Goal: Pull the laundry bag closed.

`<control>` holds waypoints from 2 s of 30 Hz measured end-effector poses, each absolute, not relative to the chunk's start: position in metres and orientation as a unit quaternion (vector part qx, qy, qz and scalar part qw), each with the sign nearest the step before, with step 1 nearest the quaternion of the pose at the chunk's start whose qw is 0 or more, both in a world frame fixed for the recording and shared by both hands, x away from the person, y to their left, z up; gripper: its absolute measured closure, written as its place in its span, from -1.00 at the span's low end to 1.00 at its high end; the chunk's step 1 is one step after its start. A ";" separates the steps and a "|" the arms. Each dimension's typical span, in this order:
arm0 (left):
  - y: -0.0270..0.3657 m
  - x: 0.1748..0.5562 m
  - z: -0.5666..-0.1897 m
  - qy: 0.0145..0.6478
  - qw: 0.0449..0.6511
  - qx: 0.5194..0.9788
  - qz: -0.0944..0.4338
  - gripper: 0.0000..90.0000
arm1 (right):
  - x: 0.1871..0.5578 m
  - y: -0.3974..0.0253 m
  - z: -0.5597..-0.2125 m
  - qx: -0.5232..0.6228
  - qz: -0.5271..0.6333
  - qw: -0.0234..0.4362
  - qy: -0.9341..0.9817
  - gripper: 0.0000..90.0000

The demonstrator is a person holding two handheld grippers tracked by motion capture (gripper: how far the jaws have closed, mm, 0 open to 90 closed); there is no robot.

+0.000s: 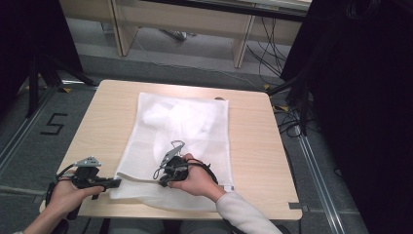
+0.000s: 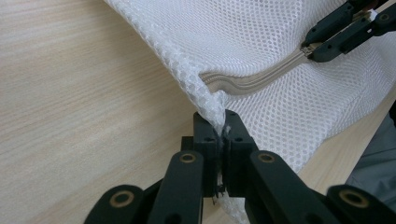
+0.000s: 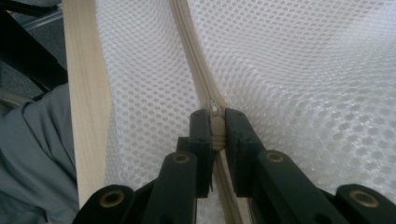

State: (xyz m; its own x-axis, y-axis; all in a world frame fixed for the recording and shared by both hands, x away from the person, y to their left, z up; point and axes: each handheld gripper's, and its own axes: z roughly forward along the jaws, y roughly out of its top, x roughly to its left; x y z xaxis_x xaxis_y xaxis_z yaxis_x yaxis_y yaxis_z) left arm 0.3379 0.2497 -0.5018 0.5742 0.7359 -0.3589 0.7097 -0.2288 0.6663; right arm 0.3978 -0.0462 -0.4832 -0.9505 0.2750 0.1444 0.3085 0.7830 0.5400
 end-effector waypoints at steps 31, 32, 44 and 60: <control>0.251 0.339 -0.502 0.465 0.411 0.784 0.011 0.91 | 0.398 -0.065 -0.481 -0.169 -0.288 0.026 -0.942 0.84; 0.251 0.339 -0.502 0.466 0.411 0.784 0.011 0.91 | 0.398 -0.064 -0.480 -0.171 -0.289 0.029 -0.941 0.84; 0.252 0.339 -0.502 0.467 0.410 0.783 0.011 0.91 | 0.398 -0.071 -0.479 -0.176 -0.288 0.029 -0.941 0.84; 0.252 0.339 -0.503 0.467 0.410 0.783 0.007 0.91 | 0.396 -0.081 -0.478 -0.185 -0.284 0.024 -0.940 0.84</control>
